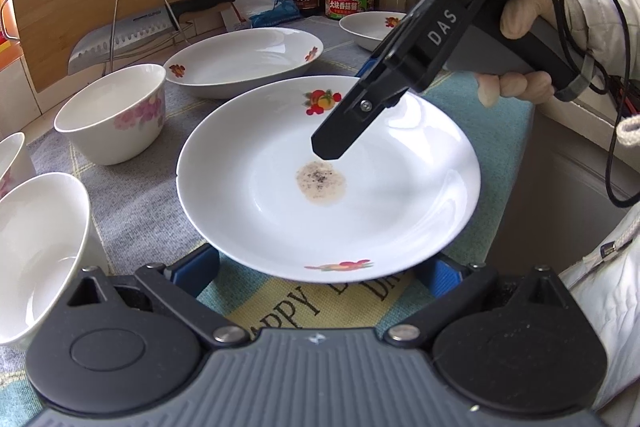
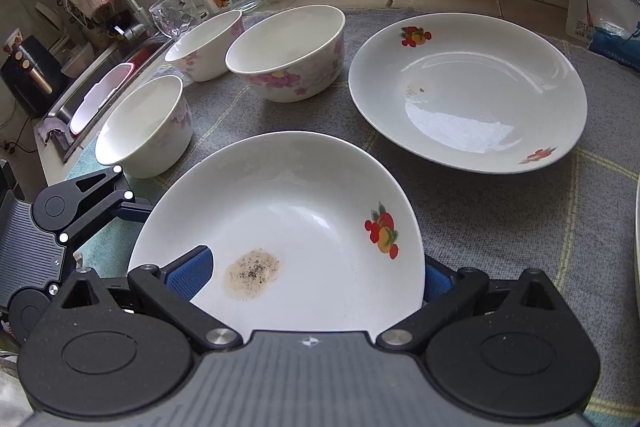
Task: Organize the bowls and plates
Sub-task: 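Lift the stained plate with the right tool and carry it toward the plate by the green jar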
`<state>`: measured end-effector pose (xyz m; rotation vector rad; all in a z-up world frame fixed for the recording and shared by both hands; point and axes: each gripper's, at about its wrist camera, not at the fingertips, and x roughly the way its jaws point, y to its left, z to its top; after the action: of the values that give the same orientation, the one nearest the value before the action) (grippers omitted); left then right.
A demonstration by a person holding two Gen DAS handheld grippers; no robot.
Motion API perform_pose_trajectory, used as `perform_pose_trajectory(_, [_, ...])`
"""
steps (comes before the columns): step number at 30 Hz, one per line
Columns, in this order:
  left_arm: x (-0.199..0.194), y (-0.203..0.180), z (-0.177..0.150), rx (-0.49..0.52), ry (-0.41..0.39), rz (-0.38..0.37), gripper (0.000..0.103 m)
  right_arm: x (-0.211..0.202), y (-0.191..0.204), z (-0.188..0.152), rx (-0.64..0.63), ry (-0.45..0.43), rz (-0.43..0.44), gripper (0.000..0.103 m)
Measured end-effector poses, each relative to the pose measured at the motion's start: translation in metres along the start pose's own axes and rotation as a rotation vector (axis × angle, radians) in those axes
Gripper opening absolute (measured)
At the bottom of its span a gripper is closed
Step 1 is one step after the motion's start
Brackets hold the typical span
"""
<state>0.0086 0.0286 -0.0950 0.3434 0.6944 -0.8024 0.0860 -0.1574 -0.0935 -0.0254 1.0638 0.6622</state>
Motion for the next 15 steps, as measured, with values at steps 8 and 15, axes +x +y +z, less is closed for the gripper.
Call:
perform_pose_trajectory(8, [0.0, 0.0, 0.003, 0.027, 0.003, -0.008, 0.103, 0.005, -0.003, 0.011, -0.017, 0.036, 0.038, 0.103])
perform_pose_trajectory(15, [0.002, 0.0, 0.006, 0.048, 0.005, -0.016, 0.102, 0.005, -0.007, 0.014, -0.009, 0.049, 0.065, 0.103])
